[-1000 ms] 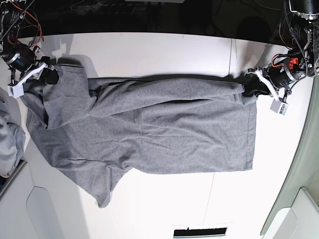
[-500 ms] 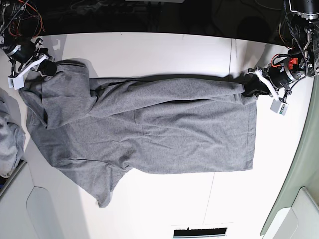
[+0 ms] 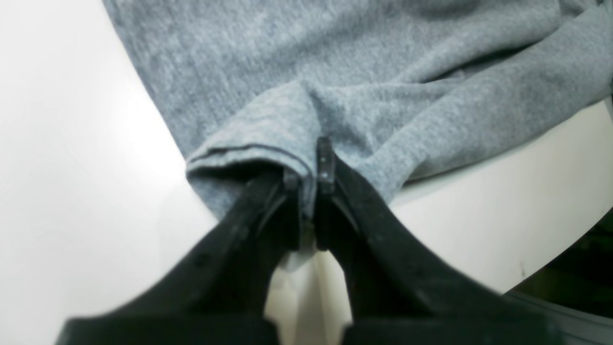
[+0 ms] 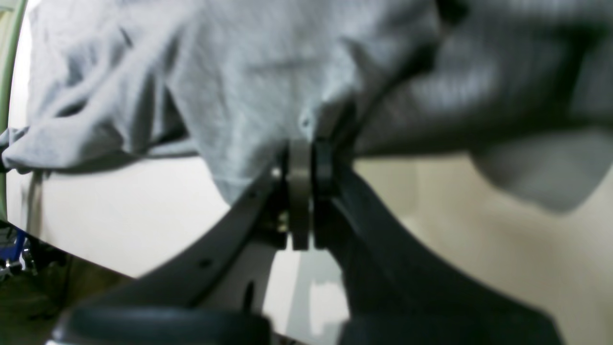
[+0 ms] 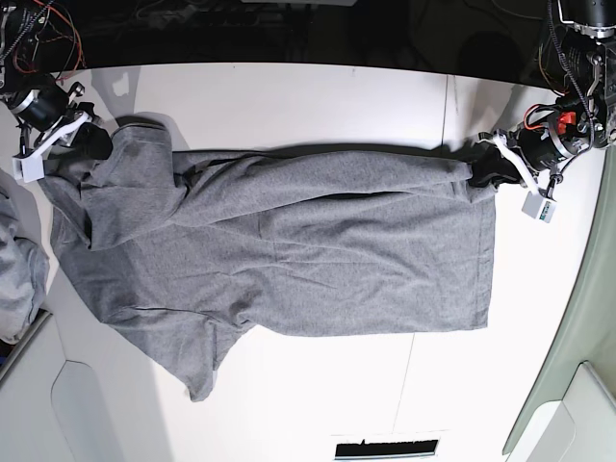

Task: Layout the t-shirt on the table in an organized manner, then fold the t-shirt properly
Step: 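Grasp the shirt's side edge with both grippers and fold it inward, then lay the folded edge down and release with both grippers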

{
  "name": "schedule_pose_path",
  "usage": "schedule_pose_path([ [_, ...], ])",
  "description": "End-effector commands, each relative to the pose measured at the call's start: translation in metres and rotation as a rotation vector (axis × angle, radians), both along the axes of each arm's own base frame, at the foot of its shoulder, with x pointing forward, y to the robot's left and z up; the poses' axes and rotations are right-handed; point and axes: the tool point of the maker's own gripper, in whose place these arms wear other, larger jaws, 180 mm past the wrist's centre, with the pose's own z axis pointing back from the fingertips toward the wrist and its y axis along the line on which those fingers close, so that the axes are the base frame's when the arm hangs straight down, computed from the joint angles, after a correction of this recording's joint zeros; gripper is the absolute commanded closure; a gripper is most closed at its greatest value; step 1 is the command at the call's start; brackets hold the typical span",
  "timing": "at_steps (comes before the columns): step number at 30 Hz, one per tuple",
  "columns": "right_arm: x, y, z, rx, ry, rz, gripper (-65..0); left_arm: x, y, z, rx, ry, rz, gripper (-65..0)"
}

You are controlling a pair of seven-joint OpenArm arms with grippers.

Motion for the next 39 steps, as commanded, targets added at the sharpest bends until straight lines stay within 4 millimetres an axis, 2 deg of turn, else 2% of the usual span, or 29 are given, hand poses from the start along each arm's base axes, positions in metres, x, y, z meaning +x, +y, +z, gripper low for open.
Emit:
schedule_pose_path([
  [1,0.013,-0.002,0.021,-0.009,-0.077,0.014,0.0,0.011,0.004,0.014,-0.006,-0.052,0.000,0.0],
  [5,0.038,0.007,0.055,-0.043,-0.194,0.047,0.0,0.013,0.006,0.015,-0.001,-0.057,0.000,0.0],
  [9,0.074,-0.002,0.075,-0.101,-0.281,0.032,0.0,0.014,0.006,0.017,-0.003,-0.069,0.003,0.0],
  [14,0.122,-0.012,0.081,-0.082,-0.310,-0.011,0.0,0.019,0.008,0.018,0.020,-0.081,-0.001,0.0],
  [17,0.140,-0.011,0.069,-0.064,-0.270,-0.013,0.0,0.027,0.008,0.024,0.019,-0.103,-0.001,0.0],
  [20,0.139,-0.004,0.052,-0.039,-0.216,-0.002,-1.1,0.037,0.010,0.029,0.043,-0.121,-0.008,0.0],
  [22,0.133,-0.003,0.047,-0.017,-0.194,-0.004,-13.1,0.041,0.011,0.032,0.053,-0.130,-0.011,0.0],
  [24,0.130,-0.003,0.050,0.005,-0.206,-0.016,-18.2,0.044,0.012,0.033,0.063,-0.135,-0.013,-0.9],
  [27,0.131,-0.005,0.059,0.018,-0.232,-0.026,-18.2,0.043,0.016,0.030,0.092,-0.125,-0.012,-9.1],
  [31,0.131,-0.005,0.064,0.010,-0.241,-0.020,-18.2,0.040,0.025,0.023,0.111,-0.095,0.011,-29.6],
  [32,0.131,-0.005,0.063,0.008,-0.236,-0.017,-18.2,0.038,0.029,0.020,0.116,-0.081,0.021,-31.7],
  [35,0.130,-0.005,0.063,0.008,-0.233,-0.016,-18.2,0.035,0.036,0.019,0.094,-0.039,0.057,-31.8],
  [39,0.128,-0.007,0.059,-0.008,-0.213,-0.010,-18.2,0.045,0.049,0.044,-0.025,-0.102,0.153,-31.8],
])
